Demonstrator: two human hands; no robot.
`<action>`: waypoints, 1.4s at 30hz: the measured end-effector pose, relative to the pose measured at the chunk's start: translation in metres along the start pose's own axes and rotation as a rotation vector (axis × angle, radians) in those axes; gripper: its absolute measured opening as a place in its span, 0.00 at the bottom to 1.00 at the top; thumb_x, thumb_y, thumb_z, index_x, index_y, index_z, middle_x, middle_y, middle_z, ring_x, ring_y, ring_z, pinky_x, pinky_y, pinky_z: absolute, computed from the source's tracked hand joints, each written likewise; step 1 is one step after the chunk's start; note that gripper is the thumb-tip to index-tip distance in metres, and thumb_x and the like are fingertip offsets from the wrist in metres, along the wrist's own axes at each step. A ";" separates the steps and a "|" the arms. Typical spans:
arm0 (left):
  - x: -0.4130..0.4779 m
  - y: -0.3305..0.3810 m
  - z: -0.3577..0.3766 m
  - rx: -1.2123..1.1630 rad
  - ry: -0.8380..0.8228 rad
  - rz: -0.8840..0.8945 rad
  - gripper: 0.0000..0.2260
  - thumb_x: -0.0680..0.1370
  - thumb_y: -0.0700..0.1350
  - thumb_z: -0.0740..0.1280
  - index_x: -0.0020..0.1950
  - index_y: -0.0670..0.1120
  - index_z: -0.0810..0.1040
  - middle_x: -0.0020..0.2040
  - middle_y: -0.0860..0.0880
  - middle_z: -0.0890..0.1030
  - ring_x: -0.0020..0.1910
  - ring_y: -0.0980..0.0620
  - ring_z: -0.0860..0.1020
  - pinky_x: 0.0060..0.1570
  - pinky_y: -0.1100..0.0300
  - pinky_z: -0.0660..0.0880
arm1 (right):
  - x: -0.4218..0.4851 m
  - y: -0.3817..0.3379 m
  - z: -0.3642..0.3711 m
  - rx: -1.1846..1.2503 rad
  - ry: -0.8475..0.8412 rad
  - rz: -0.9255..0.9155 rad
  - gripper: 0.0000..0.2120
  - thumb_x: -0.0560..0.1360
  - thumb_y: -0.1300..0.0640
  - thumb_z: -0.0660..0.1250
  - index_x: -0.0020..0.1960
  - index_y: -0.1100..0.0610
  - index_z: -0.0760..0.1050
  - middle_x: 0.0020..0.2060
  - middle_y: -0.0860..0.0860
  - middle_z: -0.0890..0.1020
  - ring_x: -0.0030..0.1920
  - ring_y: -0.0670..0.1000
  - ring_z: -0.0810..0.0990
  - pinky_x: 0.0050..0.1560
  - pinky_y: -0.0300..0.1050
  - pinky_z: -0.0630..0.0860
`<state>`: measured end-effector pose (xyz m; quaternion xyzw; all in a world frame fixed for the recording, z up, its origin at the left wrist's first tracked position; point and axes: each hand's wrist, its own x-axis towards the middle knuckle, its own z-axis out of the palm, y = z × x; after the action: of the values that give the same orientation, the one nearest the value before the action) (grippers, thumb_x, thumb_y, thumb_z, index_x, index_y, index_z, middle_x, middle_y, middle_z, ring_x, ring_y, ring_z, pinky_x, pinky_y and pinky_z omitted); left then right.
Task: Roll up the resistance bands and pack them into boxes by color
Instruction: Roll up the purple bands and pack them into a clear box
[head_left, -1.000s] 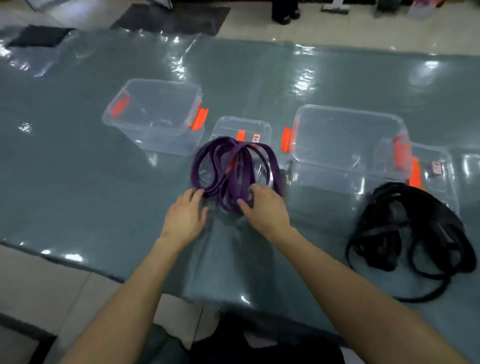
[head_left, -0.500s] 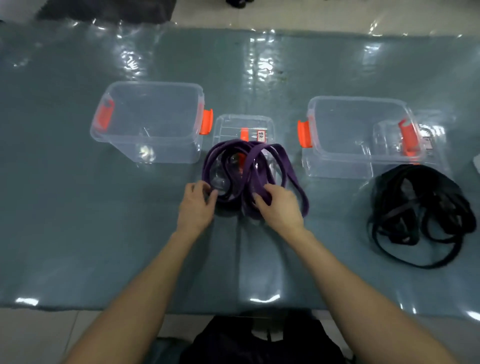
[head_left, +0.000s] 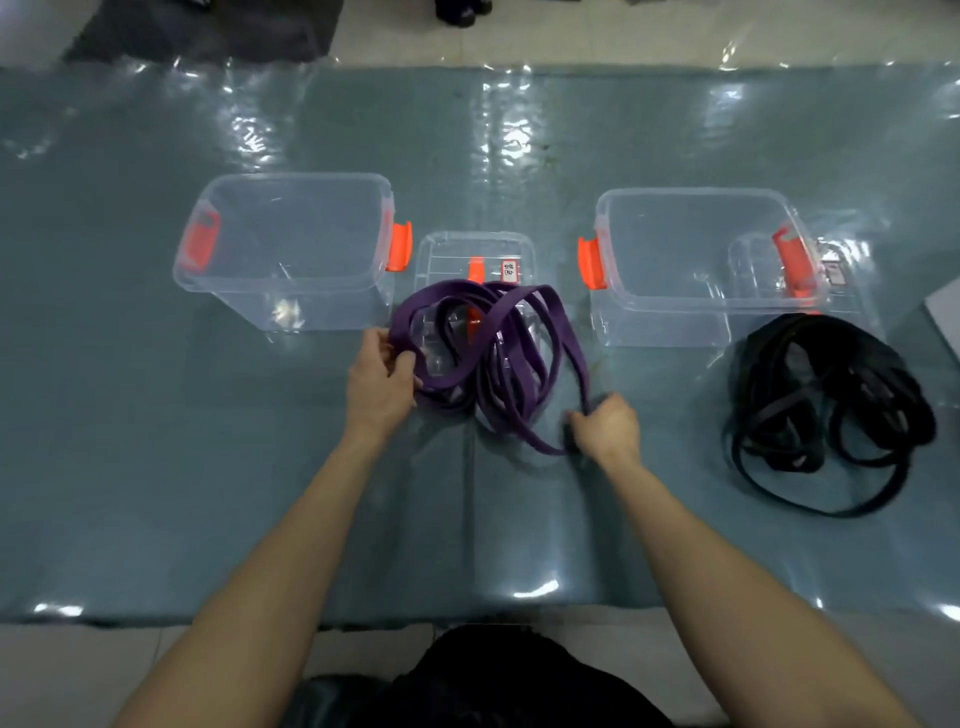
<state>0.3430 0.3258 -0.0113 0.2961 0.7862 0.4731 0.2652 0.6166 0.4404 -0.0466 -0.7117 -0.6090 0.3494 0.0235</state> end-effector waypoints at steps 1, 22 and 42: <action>-0.004 0.002 -0.004 -0.039 -0.014 -0.007 0.06 0.83 0.39 0.66 0.54 0.51 0.73 0.47 0.49 0.88 0.33 0.49 0.82 0.37 0.47 0.81 | 0.004 0.000 -0.002 0.028 -0.034 0.009 0.22 0.77 0.55 0.75 0.64 0.68 0.77 0.61 0.65 0.83 0.64 0.66 0.82 0.63 0.56 0.80; -0.045 0.033 -0.190 -0.157 0.567 0.134 0.13 0.81 0.48 0.72 0.48 0.52 0.66 0.42 0.40 0.89 0.24 0.49 0.81 0.27 0.54 0.76 | -0.082 -0.135 -0.057 0.206 0.274 -1.017 0.09 0.83 0.55 0.65 0.62 0.47 0.77 0.47 0.50 0.88 0.46 0.58 0.86 0.47 0.55 0.81; 0.000 -0.117 -0.465 0.256 0.402 -0.284 0.22 0.83 0.48 0.72 0.72 0.37 0.74 0.67 0.34 0.82 0.66 0.35 0.82 0.69 0.42 0.76 | -0.243 -0.316 0.093 0.200 0.170 -1.164 0.13 0.80 0.55 0.73 0.64 0.51 0.83 0.54 0.48 0.84 0.42 0.48 0.81 0.53 0.50 0.81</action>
<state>-0.0061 0.0087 0.0746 0.1140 0.9102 0.3771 0.1279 0.2954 0.2707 0.1422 -0.2809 -0.8591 0.2766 0.3265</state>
